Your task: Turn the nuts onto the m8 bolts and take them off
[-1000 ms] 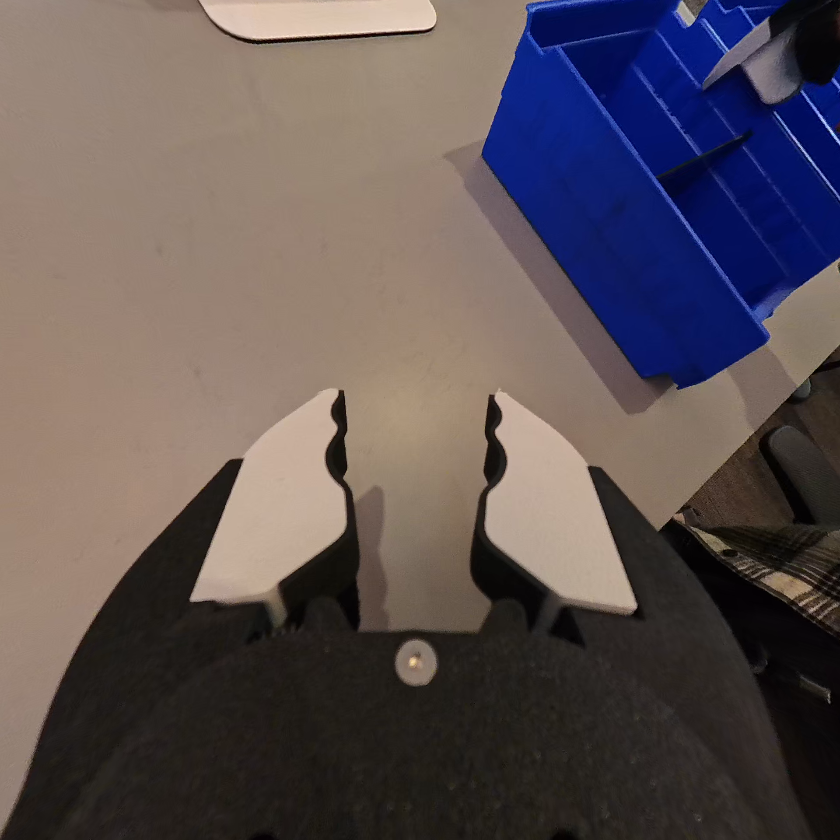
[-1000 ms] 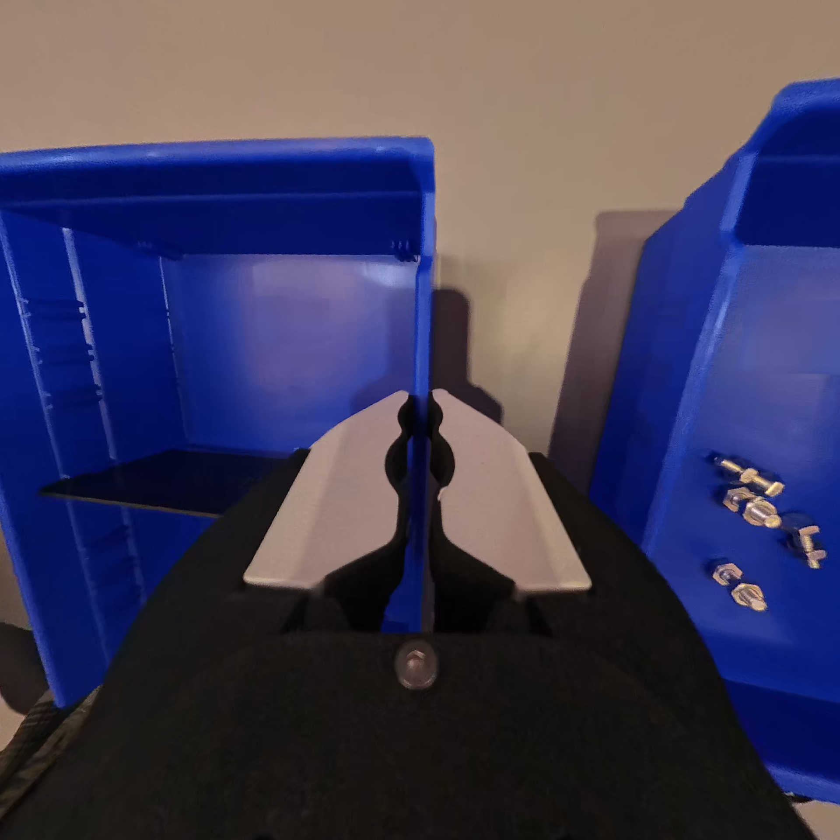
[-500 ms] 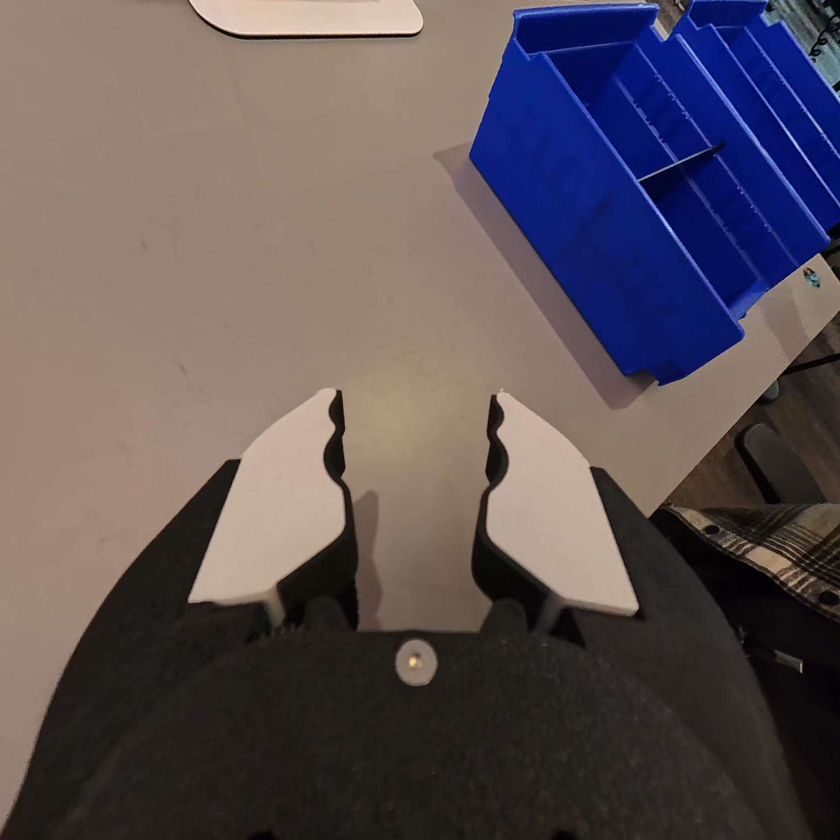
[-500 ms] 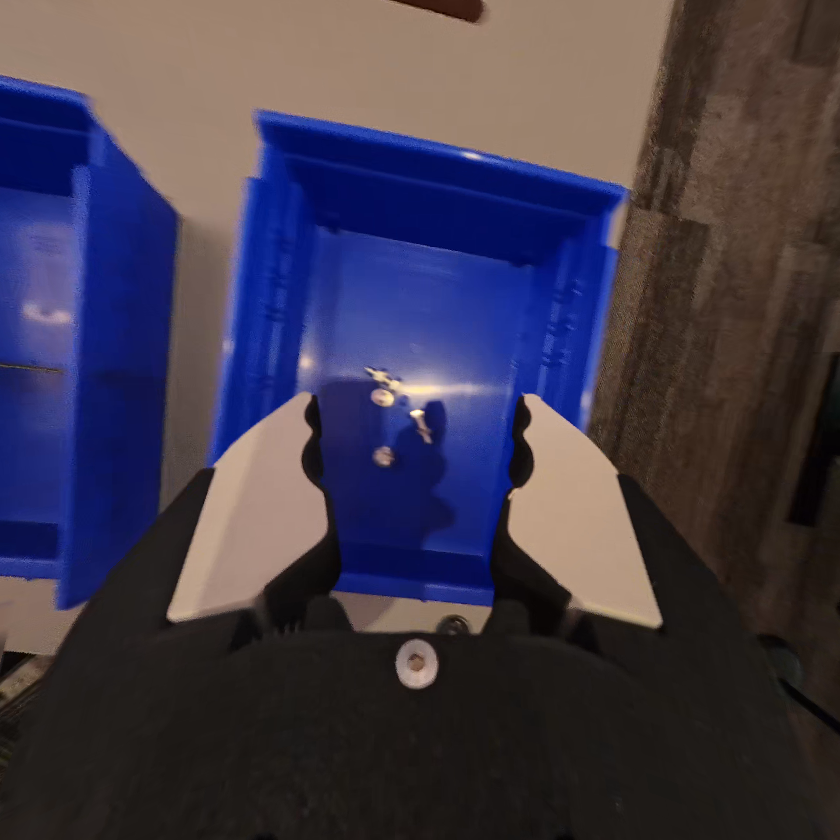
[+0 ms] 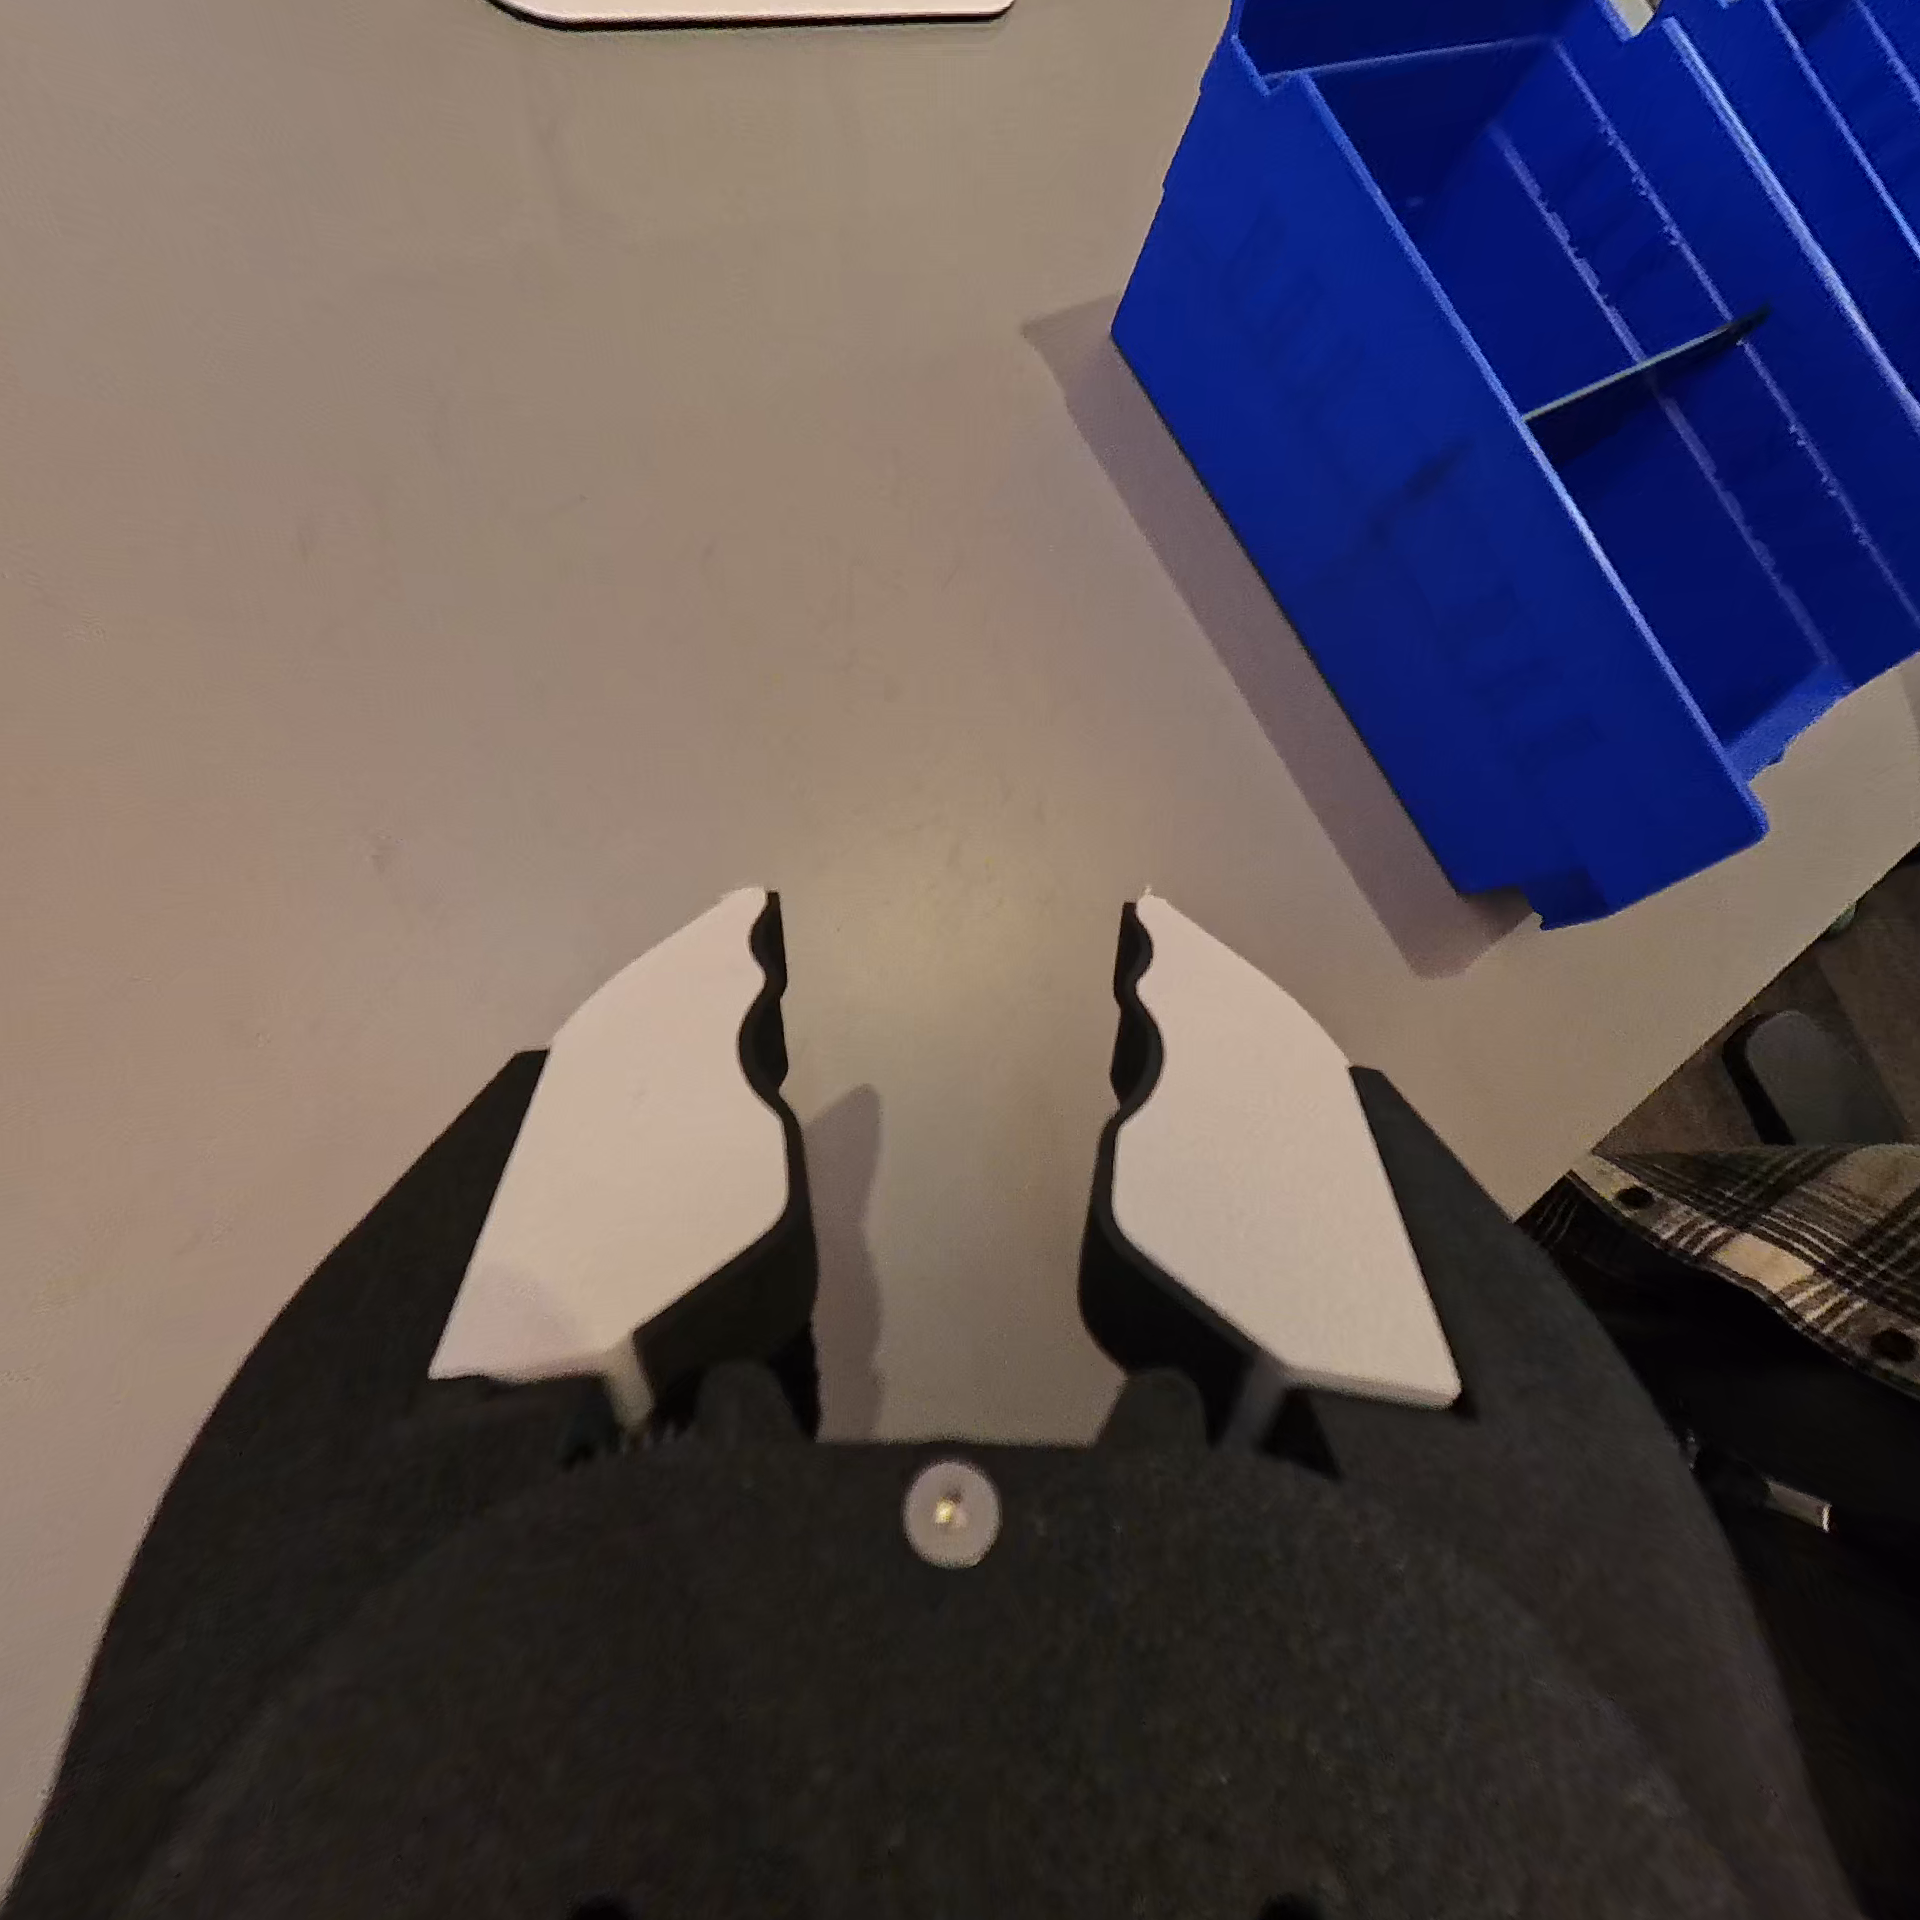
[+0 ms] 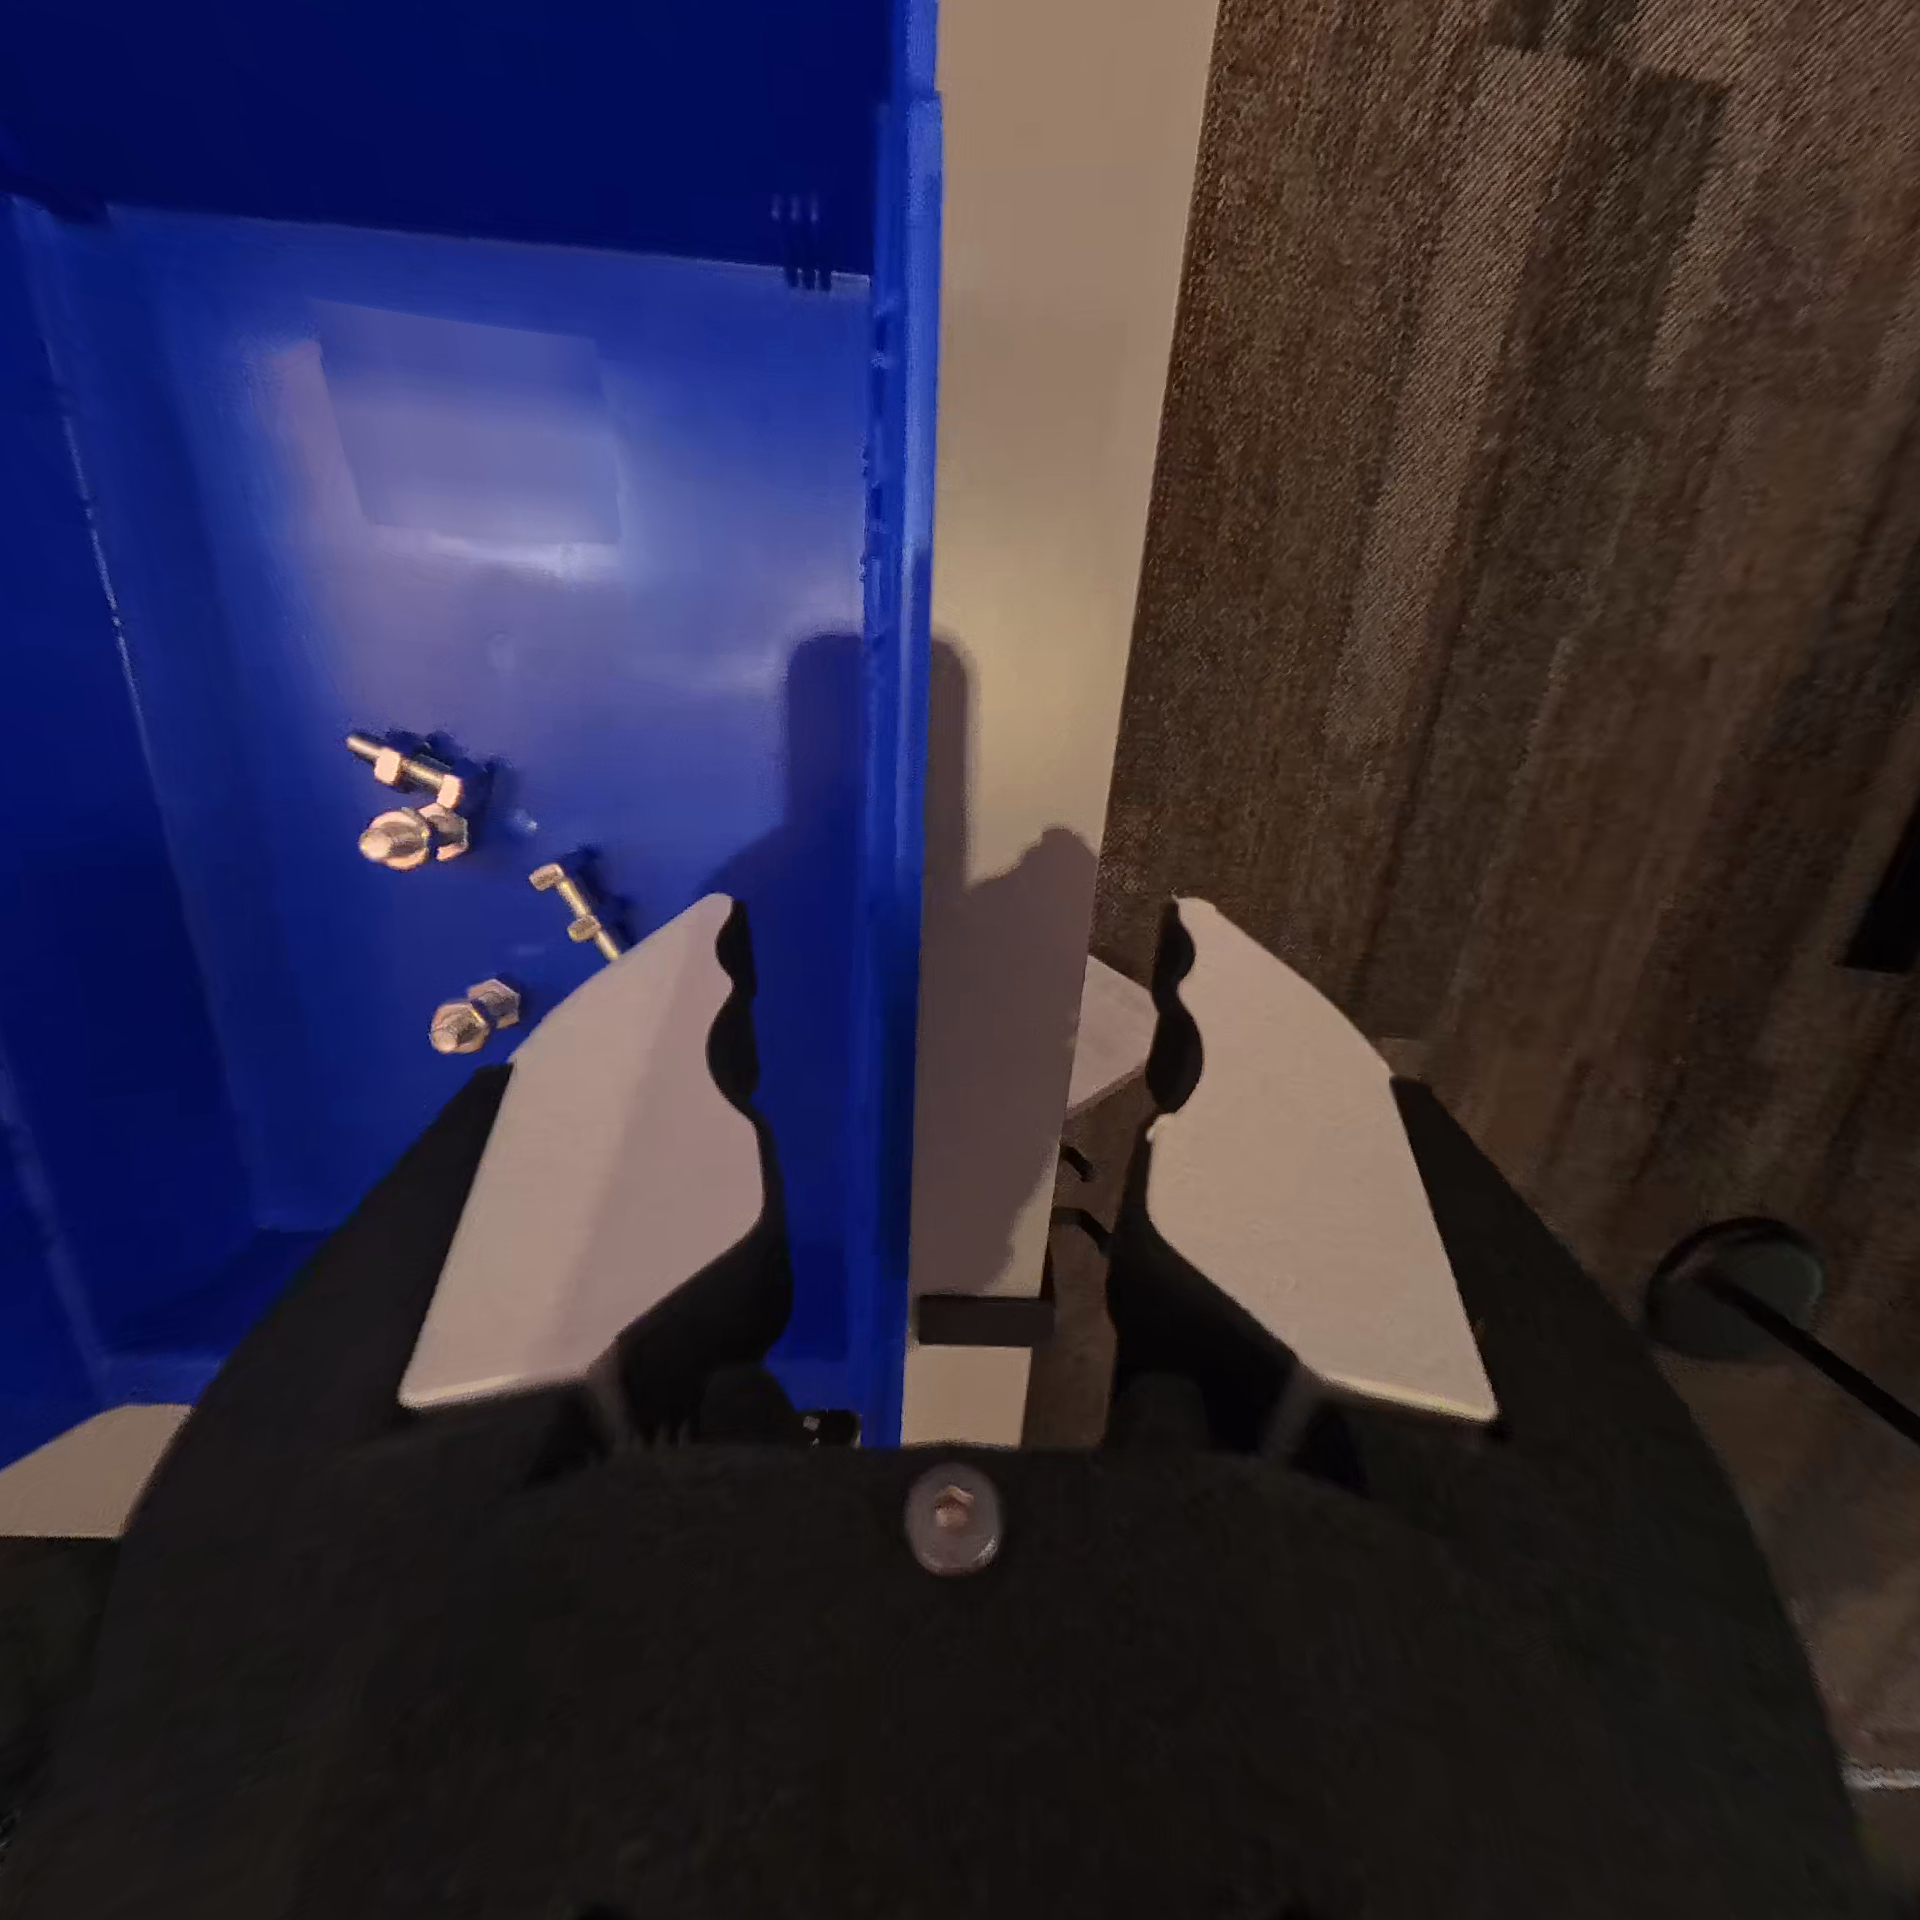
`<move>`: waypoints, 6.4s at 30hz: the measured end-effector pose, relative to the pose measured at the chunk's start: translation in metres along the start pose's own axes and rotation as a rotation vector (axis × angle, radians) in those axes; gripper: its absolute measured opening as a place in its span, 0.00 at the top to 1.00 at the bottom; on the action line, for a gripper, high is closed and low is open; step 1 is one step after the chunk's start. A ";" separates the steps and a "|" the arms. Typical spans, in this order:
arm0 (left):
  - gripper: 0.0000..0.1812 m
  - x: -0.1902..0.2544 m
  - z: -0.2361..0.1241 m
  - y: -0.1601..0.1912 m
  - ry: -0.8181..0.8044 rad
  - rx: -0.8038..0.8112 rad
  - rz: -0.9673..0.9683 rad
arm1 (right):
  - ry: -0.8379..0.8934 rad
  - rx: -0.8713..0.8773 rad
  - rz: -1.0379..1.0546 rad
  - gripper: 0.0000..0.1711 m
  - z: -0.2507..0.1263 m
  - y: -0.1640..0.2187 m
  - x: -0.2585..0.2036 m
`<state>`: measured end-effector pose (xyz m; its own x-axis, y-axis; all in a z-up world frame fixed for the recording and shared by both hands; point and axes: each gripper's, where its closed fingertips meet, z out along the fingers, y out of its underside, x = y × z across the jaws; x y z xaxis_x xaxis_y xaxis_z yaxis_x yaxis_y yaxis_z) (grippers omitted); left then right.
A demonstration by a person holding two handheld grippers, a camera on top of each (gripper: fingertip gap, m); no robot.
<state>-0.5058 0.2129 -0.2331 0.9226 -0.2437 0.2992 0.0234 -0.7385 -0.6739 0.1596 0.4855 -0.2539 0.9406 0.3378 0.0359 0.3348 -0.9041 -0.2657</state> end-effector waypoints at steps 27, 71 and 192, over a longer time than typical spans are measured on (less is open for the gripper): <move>0.65 0.045 0.021 -0.039 0.161 0.025 0.021 | -0.107 -0.082 0.148 0.97 -0.005 0.009 -0.018; 0.37 0.157 0.085 -0.255 0.214 -0.168 -0.099 | -0.150 0.236 0.035 0.97 -0.179 -0.166 -0.286; 0.60 -0.076 -0.168 -0.079 0.148 -0.110 -0.039 | -0.158 0.012 -0.131 0.49 -0.024 -0.043 -0.297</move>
<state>-0.6425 0.1837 -0.0892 0.8549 -0.2975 0.4249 0.0082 -0.8114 -0.5845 -0.1324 0.4174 -0.2297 0.8679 0.4902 -0.0803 0.4524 -0.8468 -0.2798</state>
